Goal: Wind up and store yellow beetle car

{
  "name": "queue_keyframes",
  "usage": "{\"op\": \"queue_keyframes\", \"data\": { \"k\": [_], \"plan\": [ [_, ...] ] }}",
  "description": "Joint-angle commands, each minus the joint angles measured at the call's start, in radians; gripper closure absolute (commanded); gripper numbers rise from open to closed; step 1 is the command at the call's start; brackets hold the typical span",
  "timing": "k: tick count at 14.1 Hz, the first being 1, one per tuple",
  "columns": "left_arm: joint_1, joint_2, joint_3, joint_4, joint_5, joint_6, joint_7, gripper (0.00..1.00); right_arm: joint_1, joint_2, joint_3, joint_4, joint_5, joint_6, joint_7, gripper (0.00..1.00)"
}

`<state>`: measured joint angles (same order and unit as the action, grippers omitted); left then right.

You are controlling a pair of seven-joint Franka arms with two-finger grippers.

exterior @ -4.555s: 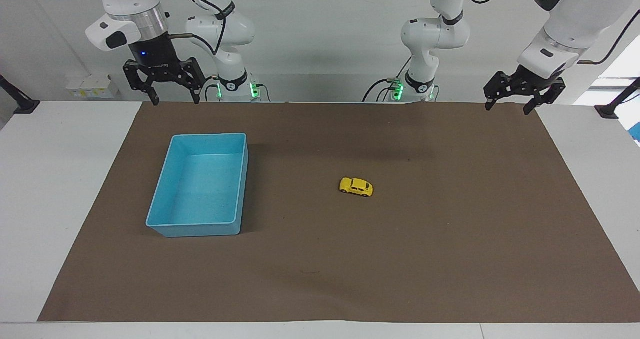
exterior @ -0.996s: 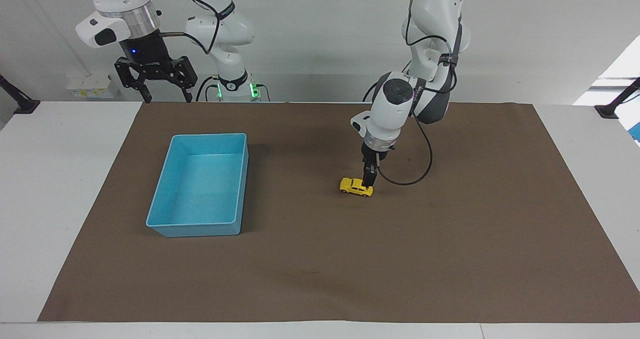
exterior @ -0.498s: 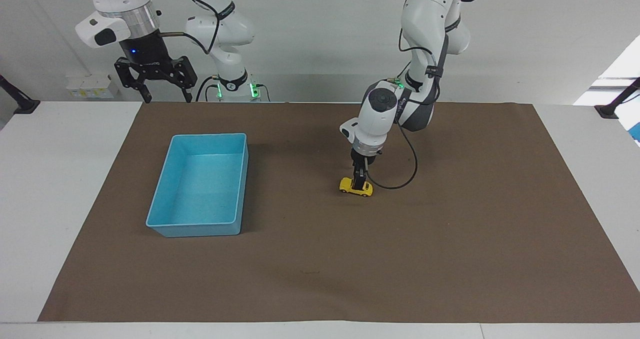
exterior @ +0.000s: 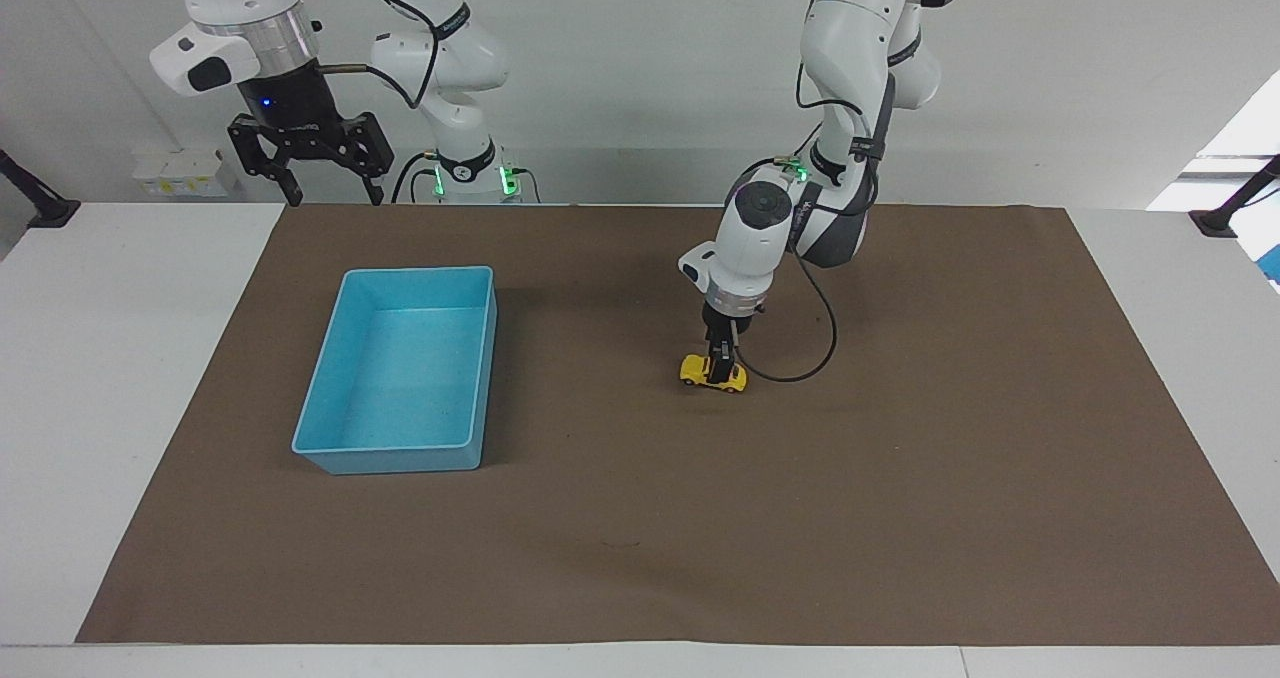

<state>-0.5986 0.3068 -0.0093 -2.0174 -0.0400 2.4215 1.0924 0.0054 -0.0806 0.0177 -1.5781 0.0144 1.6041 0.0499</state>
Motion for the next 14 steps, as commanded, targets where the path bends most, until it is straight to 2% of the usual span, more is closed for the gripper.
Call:
{"op": "queue_keyframes", "data": {
  "k": [1,9,14],
  "plan": [
    [-0.03,-0.006,0.02,-0.014,0.038,-0.016,-0.092,1.0,-0.015,-0.019,0.005,-0.017,0.007,-0.006,0.004,0.0],
    [-0.01,-0.015,0.022,-0.041,0.038,-0.022,-0.146,1.0,-0.015,-0.018,-0.013,-0.017,0.006,0.004,0.002,0.0],
    [0.049,-0.015,0.022,-0.06,0.038,-0.027,-0.128,1.0,-0.013,-0.018,-0.013,-0.017,0.007,0.004,0.004,0.0]
  ]
}}
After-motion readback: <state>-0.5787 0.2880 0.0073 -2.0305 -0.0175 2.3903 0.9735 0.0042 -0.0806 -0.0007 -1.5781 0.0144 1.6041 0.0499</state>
